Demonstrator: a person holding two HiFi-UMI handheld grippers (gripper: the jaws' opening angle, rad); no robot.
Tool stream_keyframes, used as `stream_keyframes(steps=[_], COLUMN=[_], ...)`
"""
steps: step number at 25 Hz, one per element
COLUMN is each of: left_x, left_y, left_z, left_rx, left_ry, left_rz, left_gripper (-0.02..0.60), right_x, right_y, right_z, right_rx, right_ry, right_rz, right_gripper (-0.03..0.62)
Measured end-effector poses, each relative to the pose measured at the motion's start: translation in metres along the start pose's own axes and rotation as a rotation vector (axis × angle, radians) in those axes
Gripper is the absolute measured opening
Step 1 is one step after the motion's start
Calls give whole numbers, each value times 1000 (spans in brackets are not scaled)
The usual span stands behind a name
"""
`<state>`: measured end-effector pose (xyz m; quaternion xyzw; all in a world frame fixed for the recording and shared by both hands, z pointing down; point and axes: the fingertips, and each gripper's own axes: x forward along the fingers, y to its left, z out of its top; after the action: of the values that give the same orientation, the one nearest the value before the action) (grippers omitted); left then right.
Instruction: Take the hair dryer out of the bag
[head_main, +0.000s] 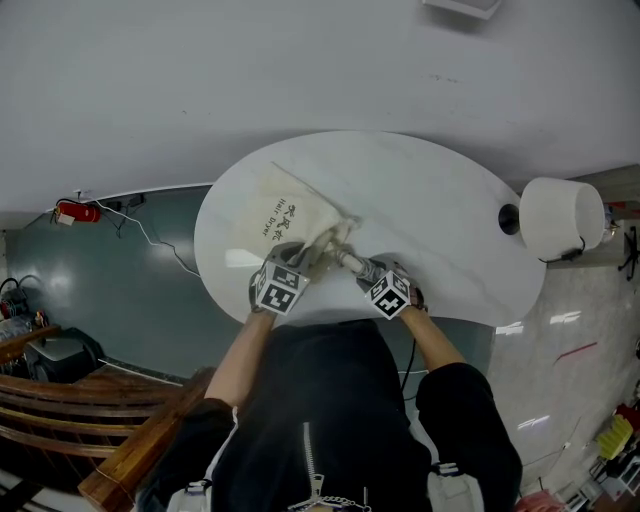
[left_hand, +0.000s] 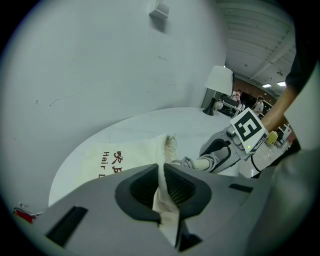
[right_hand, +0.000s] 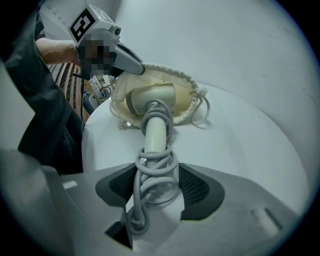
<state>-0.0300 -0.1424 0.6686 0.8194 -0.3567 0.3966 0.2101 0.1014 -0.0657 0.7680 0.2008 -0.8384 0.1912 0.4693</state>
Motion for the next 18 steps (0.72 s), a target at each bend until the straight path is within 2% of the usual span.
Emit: stream_keyframes(steps=[5, 9, 12, 18], left_x=[1, 1, 2, 3], left_y=[-1, -1, -1, 0], left_z=[1, 2, 1, 2], left_rx=[-4, -10, -17, -29], left_ry=[-7, -14, -17, -23], left_rz=[-5, -8, -9, -15], left_gripper=[37, 37, 37, 37], right_x=[-9, -20, -22, -7], right_y=[3, 1, 1, 4], right_z=[9, 37, 61, 91], right_rx=[-1, 70, 72, 26], right_ry=[-28, -115, -156, -132], right_rz=[29, 41, 33, 11], right_gripper=[261, 265, 265, 267])
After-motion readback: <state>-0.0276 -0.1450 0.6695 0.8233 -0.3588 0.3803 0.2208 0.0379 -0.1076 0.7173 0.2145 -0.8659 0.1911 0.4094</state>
